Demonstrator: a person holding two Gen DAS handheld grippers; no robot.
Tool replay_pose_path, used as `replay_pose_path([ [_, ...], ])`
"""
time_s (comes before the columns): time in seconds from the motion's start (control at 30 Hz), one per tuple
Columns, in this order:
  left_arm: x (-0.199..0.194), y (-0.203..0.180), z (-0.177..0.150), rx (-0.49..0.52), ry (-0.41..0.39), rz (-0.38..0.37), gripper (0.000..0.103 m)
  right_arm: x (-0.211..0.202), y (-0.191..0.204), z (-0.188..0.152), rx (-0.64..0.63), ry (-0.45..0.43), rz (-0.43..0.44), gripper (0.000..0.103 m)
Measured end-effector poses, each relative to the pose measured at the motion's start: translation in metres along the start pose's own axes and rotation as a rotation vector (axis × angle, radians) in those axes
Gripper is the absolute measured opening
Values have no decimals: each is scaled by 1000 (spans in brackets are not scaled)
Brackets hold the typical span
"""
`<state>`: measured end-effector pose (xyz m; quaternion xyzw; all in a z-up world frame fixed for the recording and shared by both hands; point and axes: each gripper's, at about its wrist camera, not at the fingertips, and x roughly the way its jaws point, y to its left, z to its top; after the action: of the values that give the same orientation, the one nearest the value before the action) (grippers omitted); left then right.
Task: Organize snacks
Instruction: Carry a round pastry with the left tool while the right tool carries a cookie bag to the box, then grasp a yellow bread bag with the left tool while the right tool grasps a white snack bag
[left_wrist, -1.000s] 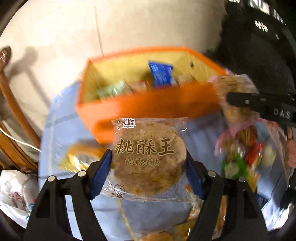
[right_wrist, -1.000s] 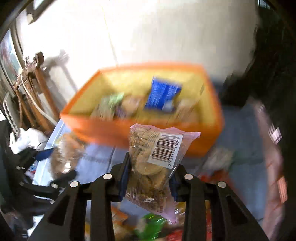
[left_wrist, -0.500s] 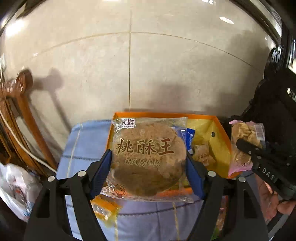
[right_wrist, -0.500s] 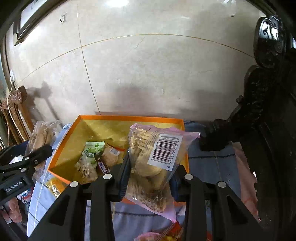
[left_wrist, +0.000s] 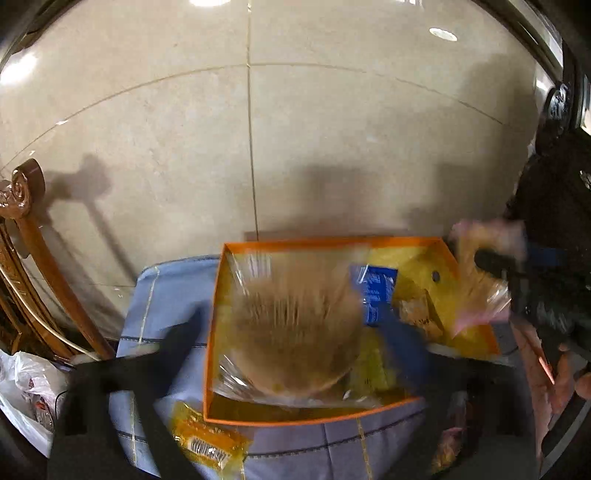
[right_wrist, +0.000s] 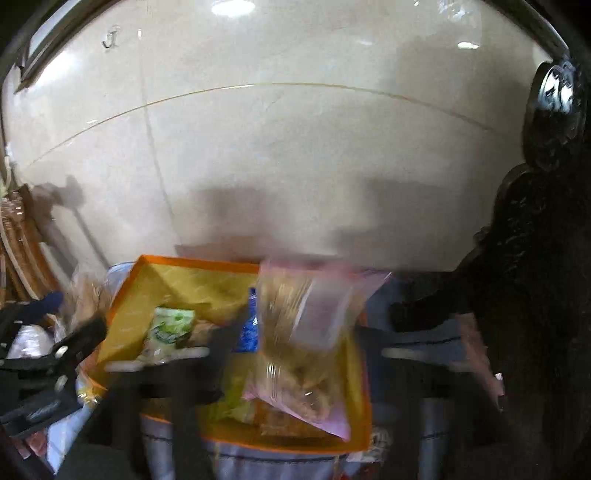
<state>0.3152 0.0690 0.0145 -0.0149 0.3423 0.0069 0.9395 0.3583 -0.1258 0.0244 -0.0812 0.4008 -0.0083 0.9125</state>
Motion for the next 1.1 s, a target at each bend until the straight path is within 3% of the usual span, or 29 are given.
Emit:
replay_pose_path([
  [0.07, -1, 2, 2, -5, -13, 9, 99, -7, -2, 1, 6, -40, -42, 100],
  [0.3, -11, 8, 1, 19, -6, 43, 99, -19, -3, 4, -10, -47, -38, 100],
  [0.5, -31, 47, -34, 79, 6, 106, 99, -31, 19, -6, -35, -34, 14, 100],
  [0.57, -33, 67, -51, 98, 25, 124, 99, -35, 40, -20, -60, -20, 95, 100],
  [0.7, -20, 116, -99, 125, 91, 139, 99, -36, 101, -64, -225, 52, 402, 99],
  [0.8, -3, 135, -125, 118, 133, 89, 99, -22, 140, -105, -370, 131, 520, 99],
  [0.93, 17, 126, -155, 215, 94, -55, 99, -7, 152, -149, -484, 244, 492, 99],
  [1.0, 25, 113, -164, 315, 70, -107, 99, -15, 118, -171, -446, 265, 443, 99],
  [1.07, 40, 99, -173, 461, 64, -123, 99, -19, 78, -190, -380, 313, 345, 99],
  [1.1, 46, 93, -175, 499, 71, -121, 99, -22, 46, -203, -325, 354, 250, 99],
])
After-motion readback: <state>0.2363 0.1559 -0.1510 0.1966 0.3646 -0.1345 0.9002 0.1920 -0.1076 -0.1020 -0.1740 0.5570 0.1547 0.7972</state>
